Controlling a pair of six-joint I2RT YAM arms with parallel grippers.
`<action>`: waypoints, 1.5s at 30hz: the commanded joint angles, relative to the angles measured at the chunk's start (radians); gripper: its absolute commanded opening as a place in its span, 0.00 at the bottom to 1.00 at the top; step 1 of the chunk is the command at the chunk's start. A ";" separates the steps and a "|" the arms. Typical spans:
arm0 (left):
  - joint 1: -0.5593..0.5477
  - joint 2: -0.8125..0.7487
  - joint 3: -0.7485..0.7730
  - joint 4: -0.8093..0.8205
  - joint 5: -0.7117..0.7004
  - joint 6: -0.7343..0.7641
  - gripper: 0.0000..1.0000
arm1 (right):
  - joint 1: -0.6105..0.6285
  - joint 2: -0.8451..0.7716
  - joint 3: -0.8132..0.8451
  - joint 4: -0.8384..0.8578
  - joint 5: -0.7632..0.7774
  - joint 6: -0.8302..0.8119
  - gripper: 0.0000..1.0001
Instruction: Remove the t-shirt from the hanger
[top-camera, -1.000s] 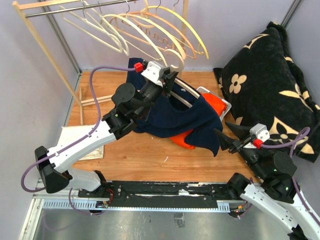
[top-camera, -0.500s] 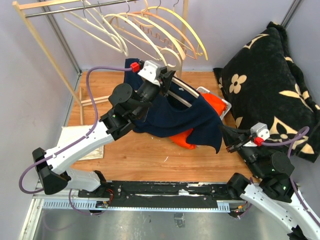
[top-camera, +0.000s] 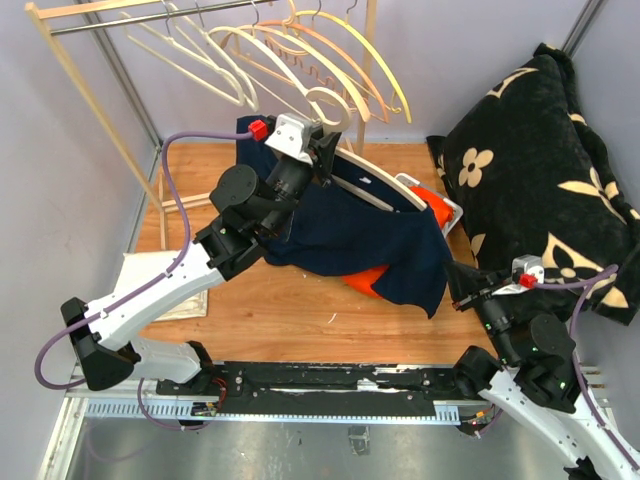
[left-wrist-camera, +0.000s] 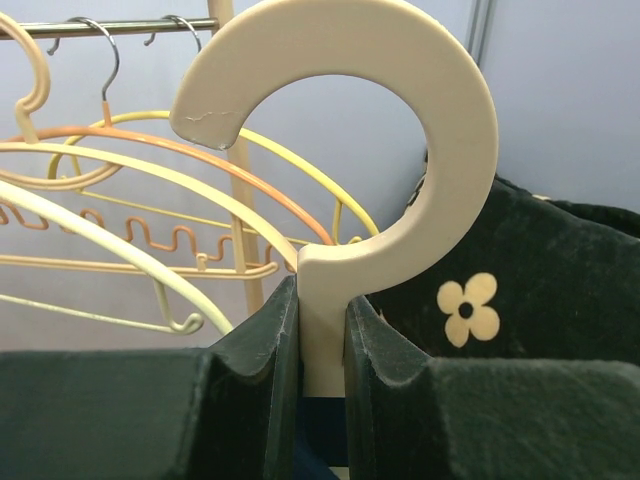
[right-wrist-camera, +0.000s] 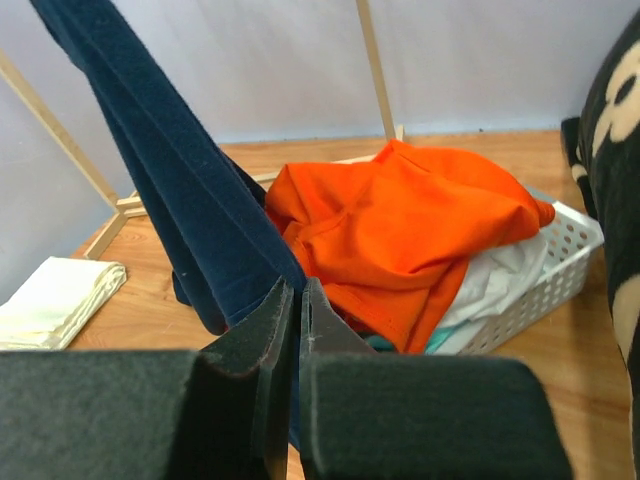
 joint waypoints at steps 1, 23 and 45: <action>0.007 -0.039 0.052 0.079 -0.032 -0.001 0.00 | 0.020 0.006 -0.019 -0.080 0.092 0.092 0.01; 0.006 -0.080 0.020 0.052 0.059 -0.031 0.00 | 0.020 0.046 -0.038 -0.070 0.084 0.056 0.31; 0.006 -0.055 -0.170 0.041 0.159 -0.088 0.01 | 0.020 0.125 0.272 -0.085 -0.050 -0.251 0.63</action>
